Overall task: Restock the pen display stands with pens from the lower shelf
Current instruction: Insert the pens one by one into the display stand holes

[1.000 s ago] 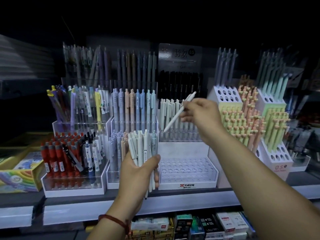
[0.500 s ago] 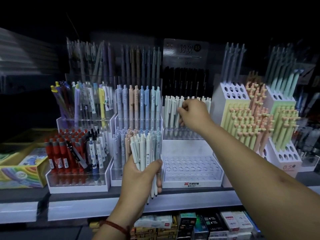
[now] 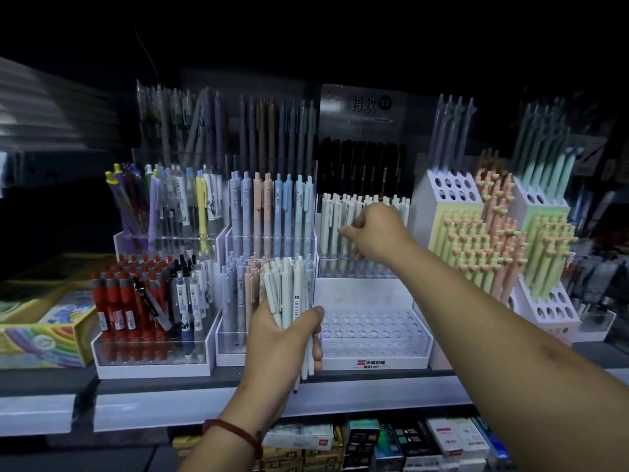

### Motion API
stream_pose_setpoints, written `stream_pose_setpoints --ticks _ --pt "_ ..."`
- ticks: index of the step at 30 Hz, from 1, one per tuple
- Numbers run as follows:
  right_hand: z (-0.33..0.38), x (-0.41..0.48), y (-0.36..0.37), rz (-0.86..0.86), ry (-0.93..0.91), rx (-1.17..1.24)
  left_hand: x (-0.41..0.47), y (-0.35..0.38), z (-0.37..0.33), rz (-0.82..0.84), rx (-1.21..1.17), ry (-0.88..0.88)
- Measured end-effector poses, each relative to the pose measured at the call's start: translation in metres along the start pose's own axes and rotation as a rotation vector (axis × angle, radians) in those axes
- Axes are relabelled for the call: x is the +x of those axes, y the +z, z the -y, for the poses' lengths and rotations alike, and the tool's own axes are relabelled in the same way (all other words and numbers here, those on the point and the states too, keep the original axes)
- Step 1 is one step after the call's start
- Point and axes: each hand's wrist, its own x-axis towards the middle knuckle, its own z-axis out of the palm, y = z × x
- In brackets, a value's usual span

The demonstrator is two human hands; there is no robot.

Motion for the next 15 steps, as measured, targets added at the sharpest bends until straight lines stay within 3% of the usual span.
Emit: stream_pose_setpoints --ticks 3,6,8,15 --pt "0.008 -0.034 -0.01 0.001 -0.049 0.126 0.003 0.003 0.0 -0.009 -0.023 -0.014" --pt "0.019 -0.067 -0.023 0.428 -0.014 0.574 0.006 0.01 -0.001 0.022 -0.049 -0.027" --pt "0.021 -0.078 -0.025 0.635 -0.002 0.707 0.006 0.014 -0.002 0.052 -0.063 -0.037" --pt "0.009 -0.075 -0.027 0.629 0.047 0.903 0.007 0.026 -0.004 0.154 -0.123 -0.058"
